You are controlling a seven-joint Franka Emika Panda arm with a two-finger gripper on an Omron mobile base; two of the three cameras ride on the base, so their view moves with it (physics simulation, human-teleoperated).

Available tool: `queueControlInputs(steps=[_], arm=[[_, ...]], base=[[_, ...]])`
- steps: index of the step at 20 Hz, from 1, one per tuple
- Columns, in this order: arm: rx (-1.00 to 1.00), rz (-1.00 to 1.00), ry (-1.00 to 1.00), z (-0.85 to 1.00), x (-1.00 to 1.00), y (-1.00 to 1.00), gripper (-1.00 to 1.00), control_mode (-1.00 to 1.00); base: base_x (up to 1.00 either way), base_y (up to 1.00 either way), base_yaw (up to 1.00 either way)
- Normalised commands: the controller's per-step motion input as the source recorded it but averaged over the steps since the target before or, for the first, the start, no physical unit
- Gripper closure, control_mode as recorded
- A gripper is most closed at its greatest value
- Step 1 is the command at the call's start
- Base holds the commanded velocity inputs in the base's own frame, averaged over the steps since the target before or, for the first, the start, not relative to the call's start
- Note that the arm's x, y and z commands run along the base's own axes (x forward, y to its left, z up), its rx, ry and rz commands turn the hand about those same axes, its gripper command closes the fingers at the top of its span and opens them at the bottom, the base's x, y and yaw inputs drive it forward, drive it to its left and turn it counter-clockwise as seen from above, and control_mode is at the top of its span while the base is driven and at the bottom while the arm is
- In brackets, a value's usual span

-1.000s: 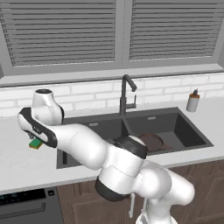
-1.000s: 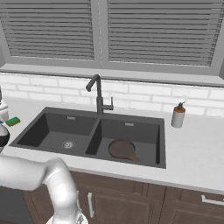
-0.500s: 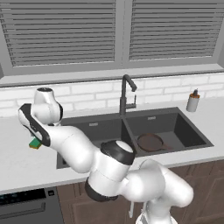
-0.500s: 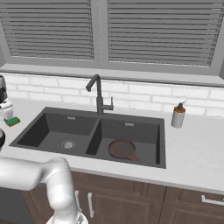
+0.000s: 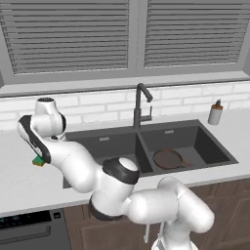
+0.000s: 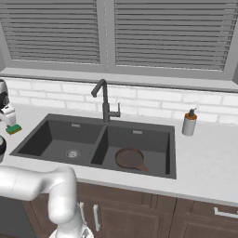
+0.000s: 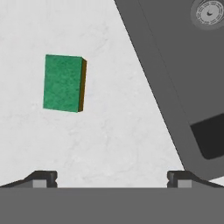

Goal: Pick the pan and sponge and place them into the sink. Then turn on the water.

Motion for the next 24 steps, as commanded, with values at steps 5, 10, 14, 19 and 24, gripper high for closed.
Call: queueControlInputs(steps=[5, 10, 14, 19, 24], arm=[[-0.04, 0.00, 0.01, -0.23, 0.28, 0.05, -1.00, -1.00], [-0.01, 0.00, 0.06, -0.20, 0.33, 0.00, -1.00, -1.00], [0.00, 0.00, 0.09, -0.24, 0.29, 0.00, -1.00, -1.00], [-0.02, 0.00, 0.09, -0.30, 0.16, 0.12, -1.00, -1.00], [-0.04, 0.00, 0.01, -0.22, 0.10, 0.21, -1.00, -1.00]], base=[[0.00, 0.00, 0.00], [0.00, 0.00, 0.00], [0.00, 0.00, 0.00], [0.00, 0.00, 0.00], [0.00, 0.00, 0.00]])
